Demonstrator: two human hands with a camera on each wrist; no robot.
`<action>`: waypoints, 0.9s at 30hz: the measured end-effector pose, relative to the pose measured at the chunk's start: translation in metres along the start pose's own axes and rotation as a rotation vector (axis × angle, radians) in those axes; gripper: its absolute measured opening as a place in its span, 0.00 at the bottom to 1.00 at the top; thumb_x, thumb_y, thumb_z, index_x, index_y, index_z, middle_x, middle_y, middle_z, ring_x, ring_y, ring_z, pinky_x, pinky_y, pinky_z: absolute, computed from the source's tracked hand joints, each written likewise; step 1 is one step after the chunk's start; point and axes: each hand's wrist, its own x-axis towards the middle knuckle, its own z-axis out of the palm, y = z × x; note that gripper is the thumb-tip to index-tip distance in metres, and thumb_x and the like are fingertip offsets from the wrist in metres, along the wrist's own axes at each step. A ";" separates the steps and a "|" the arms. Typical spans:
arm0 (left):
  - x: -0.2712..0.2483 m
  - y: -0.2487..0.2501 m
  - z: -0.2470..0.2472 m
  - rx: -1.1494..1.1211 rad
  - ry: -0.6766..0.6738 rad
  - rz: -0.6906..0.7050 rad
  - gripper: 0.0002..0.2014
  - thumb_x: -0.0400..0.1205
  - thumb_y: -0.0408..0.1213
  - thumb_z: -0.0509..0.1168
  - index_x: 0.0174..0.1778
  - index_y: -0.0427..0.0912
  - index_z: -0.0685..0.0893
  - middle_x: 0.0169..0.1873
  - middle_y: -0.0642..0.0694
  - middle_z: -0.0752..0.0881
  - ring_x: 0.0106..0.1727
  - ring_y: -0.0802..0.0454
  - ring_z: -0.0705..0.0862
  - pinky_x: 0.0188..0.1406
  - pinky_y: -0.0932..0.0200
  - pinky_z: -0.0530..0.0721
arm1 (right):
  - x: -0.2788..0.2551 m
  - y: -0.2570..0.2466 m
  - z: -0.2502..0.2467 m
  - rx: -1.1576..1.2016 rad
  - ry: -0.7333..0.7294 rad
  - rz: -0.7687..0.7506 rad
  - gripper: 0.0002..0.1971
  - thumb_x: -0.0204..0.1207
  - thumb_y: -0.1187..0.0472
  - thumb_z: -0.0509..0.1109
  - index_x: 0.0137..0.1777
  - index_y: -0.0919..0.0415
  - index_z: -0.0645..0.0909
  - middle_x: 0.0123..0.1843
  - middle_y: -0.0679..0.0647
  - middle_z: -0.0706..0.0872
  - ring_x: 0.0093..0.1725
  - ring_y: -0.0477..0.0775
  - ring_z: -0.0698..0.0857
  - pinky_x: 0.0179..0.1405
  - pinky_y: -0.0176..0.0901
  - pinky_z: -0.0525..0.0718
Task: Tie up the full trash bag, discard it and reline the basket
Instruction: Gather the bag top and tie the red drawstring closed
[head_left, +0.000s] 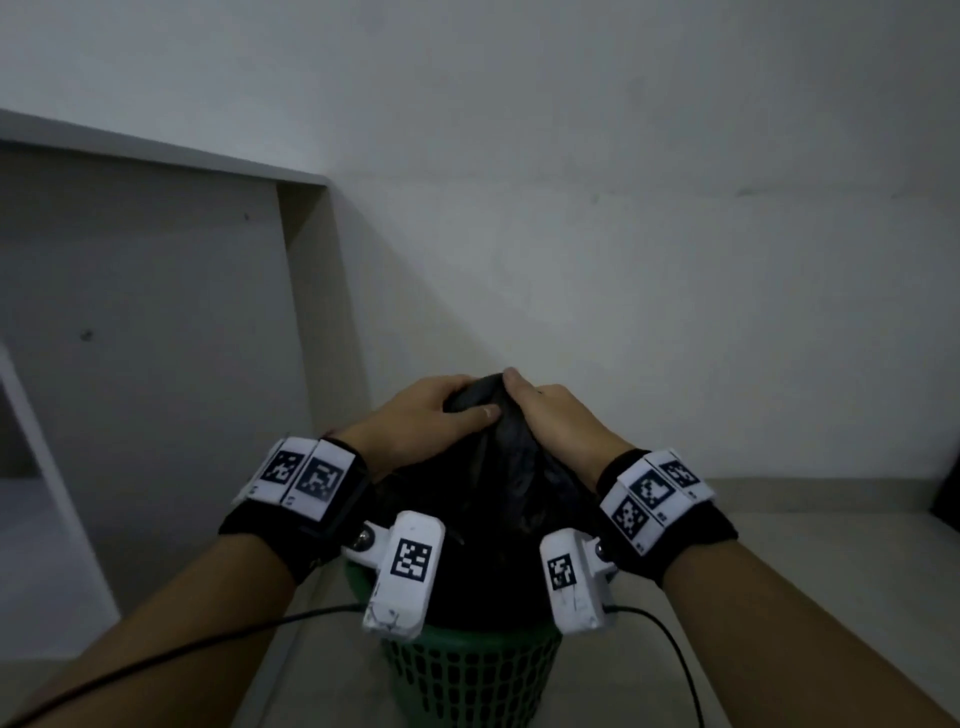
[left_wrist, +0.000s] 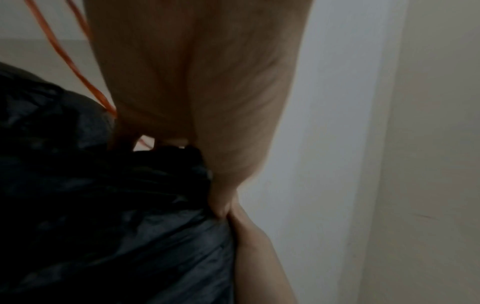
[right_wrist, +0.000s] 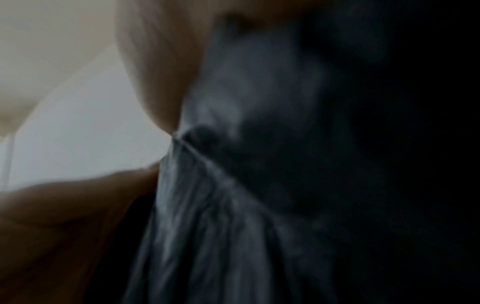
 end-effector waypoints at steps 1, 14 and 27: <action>0.002 -0.008 0.002 0.028 0.063 -0.002 0.11 0.83 0.44 0.67 0.54 0.41 0.88 0.45 0.48 0.91 0.45 0.53 0.90 0.50 0.55 0.87 | -0.001 0.001 0.002 -0.038 0.026 0.009 0.34 0.83 0.35 0.54 0.56 0.66 0.87 0.54 0.62 0.89 0.54 0.60 0.87 0.65 0.54 0.82; 0.009 -0.048 0.025 -0.720 0.085 -0.459 0.13 0.88 0.33 0.53 0.41 0.39 0.79 0.37 0.42 0.82 0.30 0.52 0.86 0.25 0.64 0.84 | -0.018 0.016 0.052 0.271 -0.020 0.070 0.32 0.68 0.38 0.71 0.71 0.49 0.73 0.59 0.54 0.87 0.55 0.55 0.88 0.60 0.54 0.85; -0.002 -0.057 0.002 0.011 0.233 -0.370 0.17 0.80 0.54 0.68 0.54 0.44 0.82 0.41 0.48 0.89 0.37 0.49 0.88 0.37 0.59 0.82 | 0.032 0.057 0.066 0.428 0.335 0.261 0.30 0.56 0.41 0.74 0.57 0.55 0.85 0.54 0.56 0.89 0.52 0.62 0.89 0.59 0.59 0.87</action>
